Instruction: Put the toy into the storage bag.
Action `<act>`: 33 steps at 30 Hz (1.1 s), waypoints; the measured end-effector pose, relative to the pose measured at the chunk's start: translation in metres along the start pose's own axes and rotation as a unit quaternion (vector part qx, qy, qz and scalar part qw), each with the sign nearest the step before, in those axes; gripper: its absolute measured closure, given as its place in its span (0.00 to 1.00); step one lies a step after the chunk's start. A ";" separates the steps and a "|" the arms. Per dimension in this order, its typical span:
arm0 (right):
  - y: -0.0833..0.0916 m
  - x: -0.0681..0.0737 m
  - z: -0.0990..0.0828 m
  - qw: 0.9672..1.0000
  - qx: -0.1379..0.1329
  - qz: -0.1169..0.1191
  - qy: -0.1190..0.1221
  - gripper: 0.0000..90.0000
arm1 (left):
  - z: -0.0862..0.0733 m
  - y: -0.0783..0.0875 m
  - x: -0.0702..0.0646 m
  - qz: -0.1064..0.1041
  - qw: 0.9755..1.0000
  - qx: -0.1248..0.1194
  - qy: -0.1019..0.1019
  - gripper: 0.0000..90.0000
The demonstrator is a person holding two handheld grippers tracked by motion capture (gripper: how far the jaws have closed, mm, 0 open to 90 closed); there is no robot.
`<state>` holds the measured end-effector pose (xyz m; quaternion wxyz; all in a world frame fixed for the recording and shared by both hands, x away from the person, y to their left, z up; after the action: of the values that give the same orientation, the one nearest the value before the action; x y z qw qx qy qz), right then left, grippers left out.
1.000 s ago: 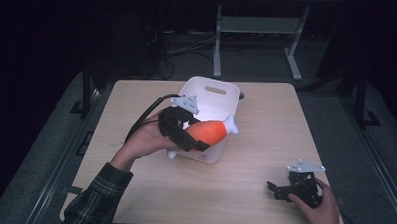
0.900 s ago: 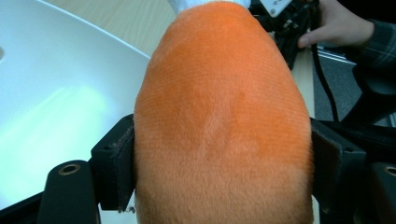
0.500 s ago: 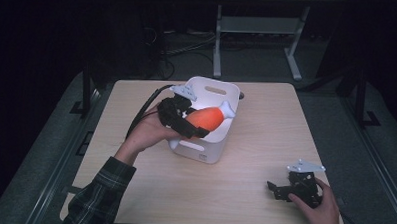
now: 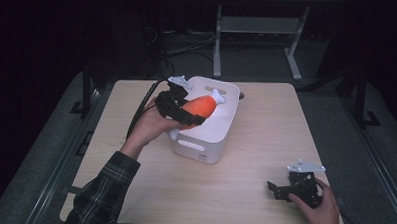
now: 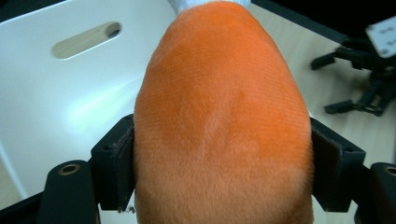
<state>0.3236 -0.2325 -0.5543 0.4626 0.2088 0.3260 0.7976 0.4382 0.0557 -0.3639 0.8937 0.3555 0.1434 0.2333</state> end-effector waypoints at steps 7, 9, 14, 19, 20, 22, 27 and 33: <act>0.000 0.000 0.000 1.000 0.000 0.001 -0.002 0.00 | 0.002 -0.004 0.018 0.031 0.999 0.000 0.032 0.25; 0.000 0.000 0.000 1.000 -0.001 0.000 0.000 0.01 | 0.001 -0.005 0.024 0.039 0.998 0.000 0.041 0.25; 0.000 0.000 0.000 1.000 -0.001 0.000 0.001 0.01 | -0.001 -0.010 0.034 0.053 0.997 0.004 0.061 0.25; 0.000 0.000 0.000 1.000 -0.001 0.000 0.001 0.01 | 0.000 -0.015 0.043 0.070 0.994 0.002 0.081 0.25; 0.000 0.000 0.000 1.000 -0.001 0.000 0.001 0.01 | -0.001 -0.017 0.045 0.075 0.994 0.003 0.085 0.25; 0.000 0.000 0.000 1.000 -0.001 0.000 0.000 0.01 | -0.001 -0.019 0.048 0.081 0.993 0.005 0.088 0.25; 0.000 0.000 0.000 1.000 -0.001 0.000 0.001 0.01 | -0.002 -0.026 0.055 0.094 0.990 0.007 0.100 0.24; 0.000 0.000 0.000 1.000 0.000 0.000 -0.001 0.00 | -0.003 -0.030 0.060 0.103 0.989 0.011 0.110 0.23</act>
<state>0.3237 -0.2325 -0.5544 0.4631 0.2092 0.3253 0.7975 0.4975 0.0695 -0.3930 0.8399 0.3502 0.2058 0.3601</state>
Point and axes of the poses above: each handheld gripper's, and its own axes: y roughly backward along the jaws, z roughly out of its top, x roughly to its left, the point moved 10 cm from there along -y, roughly forward along the jaws
